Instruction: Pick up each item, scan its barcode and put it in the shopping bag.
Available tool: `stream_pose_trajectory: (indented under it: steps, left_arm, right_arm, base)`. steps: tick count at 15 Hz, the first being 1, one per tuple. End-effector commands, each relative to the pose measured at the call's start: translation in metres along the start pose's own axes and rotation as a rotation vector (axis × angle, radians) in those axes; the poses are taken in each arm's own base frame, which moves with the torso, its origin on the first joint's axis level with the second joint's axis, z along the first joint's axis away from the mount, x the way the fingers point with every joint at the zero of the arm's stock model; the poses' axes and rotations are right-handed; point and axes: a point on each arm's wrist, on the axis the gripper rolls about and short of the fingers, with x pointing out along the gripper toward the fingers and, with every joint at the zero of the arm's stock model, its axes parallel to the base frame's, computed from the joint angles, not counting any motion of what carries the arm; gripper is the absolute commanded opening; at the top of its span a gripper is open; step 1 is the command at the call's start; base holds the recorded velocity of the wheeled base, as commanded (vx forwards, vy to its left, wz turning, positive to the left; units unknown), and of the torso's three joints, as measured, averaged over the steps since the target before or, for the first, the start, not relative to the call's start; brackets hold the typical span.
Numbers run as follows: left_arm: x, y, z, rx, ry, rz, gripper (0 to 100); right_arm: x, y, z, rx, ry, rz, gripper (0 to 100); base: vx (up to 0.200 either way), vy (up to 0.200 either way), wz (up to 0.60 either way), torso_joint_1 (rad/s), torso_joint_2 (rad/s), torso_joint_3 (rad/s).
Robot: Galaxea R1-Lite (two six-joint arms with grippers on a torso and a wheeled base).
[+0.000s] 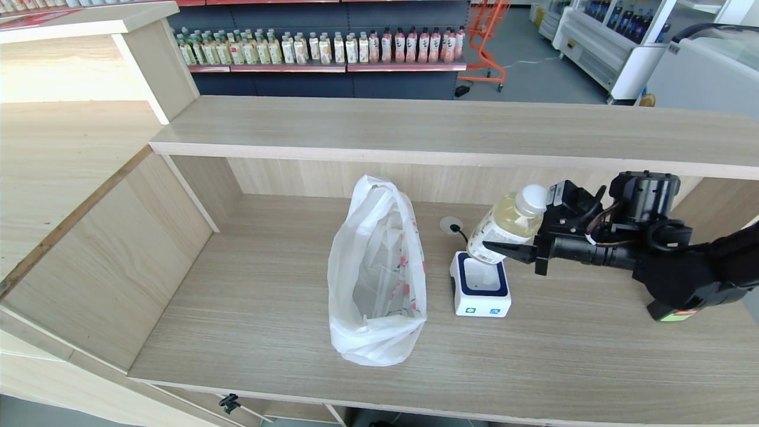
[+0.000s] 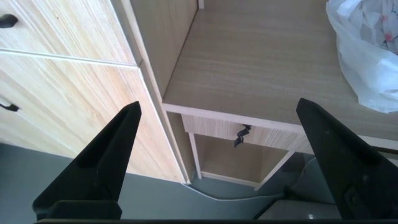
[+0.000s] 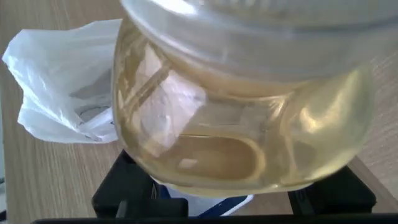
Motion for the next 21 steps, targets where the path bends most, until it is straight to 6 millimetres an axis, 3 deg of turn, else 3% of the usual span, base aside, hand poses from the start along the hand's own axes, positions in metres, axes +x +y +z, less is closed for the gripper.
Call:
stream_pose_trajectory:
  steps: [1,3,10,13,14,18,21]
  left_arm:
    - [0.000,0.000,0.000,0.000,0.000,0.001,100]
    - [0.000,0.000,0.000,0.000,0.000,0.001,100]
    - [0.000,0.000,0.000,0.000,0.000,0.001,100]
    - [0.000,0.000,0.000,0.000,0.000,0.001,100]
    - [0.000,0.000,0.000,0.000,0.000,0.001,100]
    - [0.000,0.000,0.000,0.000,0.000,0.001,100]
    - [0.000,0.000,0.000,0.000,0.000,0.001,100]
  right_arm:
    - [-0.019,0.011,0.053,0.222,-0.001,-0.185,0]
    - [-0.003,0.023,0.059,0.440,0.008,-0.244,0]
    - [0.075,0.085,0.044,0.767,0.134,-0.115,0]
    - [0.102,0.090,0.041,0.755,0.121,-0.078,0]
    - [0.121,0.095,0.038,0.728,0.118,-0.054,0]
    - [0.163,0.114,0.009,0.516,0.103,-0.005,0]
    - [0.180,0.124,-0.010,0.396,0.079,-0.013,0]
  base:
    - [0.000,0.000,0.00,0.000,0.00,0.000]
    - [0.000,0.000,0.00,0.000,0.00,0.000]
    - [0.000,0.000,0.00,0.000,0.00,0.000]
    - [0.000,0.000,0.00,0.000,0.00,0.000]
    - [0.000,0.000,0.00,0.000,0.00,0.000]
    - [0.000,0.000,0.00,0.000,0.00,0.000]
    - [0.000,0.000,0.00,0.000,0.00,0.000]
